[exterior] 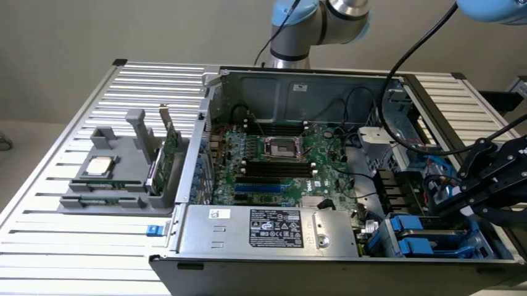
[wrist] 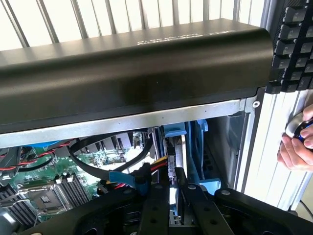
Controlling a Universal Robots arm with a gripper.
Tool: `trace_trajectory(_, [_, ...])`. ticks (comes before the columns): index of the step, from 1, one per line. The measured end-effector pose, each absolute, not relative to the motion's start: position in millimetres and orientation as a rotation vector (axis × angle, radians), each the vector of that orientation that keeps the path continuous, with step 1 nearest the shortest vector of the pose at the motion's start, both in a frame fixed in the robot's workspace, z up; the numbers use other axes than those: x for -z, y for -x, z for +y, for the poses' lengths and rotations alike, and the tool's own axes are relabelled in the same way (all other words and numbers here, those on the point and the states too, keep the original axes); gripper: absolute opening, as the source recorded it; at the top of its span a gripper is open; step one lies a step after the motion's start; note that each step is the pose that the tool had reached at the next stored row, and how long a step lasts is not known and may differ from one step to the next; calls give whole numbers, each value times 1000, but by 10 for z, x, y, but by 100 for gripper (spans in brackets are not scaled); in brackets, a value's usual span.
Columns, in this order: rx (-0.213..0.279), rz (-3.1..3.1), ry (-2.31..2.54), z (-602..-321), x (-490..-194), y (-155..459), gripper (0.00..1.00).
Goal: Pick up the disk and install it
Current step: 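Insert the first disk wire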
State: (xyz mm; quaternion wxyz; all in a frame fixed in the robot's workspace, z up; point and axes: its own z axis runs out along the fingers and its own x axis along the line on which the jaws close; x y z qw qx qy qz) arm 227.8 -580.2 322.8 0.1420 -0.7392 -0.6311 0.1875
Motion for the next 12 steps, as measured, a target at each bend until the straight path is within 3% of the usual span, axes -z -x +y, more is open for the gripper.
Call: trace_trajectory(12, [-535, -1831, 2120, -5801, -3224, -2278, 17])
